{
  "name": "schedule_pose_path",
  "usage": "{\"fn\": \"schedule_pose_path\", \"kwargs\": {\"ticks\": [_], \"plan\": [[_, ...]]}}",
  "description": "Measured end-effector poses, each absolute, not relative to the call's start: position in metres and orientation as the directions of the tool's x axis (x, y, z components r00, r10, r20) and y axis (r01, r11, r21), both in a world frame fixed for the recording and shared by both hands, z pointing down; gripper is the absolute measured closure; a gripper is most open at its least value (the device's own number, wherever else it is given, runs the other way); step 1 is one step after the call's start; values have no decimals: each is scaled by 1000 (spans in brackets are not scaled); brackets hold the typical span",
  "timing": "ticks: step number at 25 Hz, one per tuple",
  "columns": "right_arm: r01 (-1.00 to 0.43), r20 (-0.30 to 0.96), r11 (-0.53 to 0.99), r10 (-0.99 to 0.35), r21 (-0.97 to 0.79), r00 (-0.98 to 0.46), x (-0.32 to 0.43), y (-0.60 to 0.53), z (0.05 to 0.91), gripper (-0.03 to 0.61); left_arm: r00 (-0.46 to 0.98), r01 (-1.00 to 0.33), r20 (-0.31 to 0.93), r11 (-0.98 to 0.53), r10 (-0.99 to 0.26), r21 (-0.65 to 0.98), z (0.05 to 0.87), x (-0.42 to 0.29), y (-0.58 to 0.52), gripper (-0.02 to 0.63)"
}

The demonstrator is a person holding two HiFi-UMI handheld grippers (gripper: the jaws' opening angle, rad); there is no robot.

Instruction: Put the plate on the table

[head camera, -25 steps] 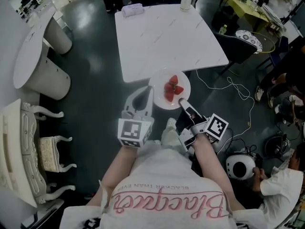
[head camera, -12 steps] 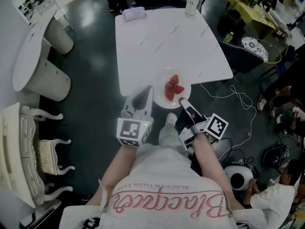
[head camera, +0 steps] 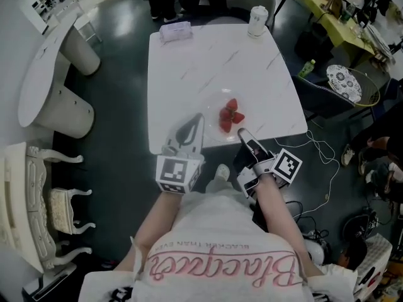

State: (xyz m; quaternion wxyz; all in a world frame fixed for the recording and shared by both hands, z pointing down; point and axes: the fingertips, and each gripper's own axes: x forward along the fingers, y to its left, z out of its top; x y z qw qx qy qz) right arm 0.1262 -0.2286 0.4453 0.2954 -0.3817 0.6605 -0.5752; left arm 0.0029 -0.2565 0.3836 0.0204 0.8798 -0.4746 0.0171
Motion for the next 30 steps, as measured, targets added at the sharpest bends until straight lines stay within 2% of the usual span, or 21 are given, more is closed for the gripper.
{"fn": "schedule_pose_path", "kwargs": {"ticks": [13,25,30], "plan": [[-147,93,-7,-803,-989,-589,174,-349,463,566,483,-874,113,-485,-868,9,400,47,-363,609],[-212,224,-111,-735,-971,-640,167,-415,501,565,457,-886,206,-462,-865,28,436,45,-425,609],[-232,241,-112,-717,-966,-655,154,-444,522,566,468,-879,242,-475,-850,33,455,35,-451,609]]}}
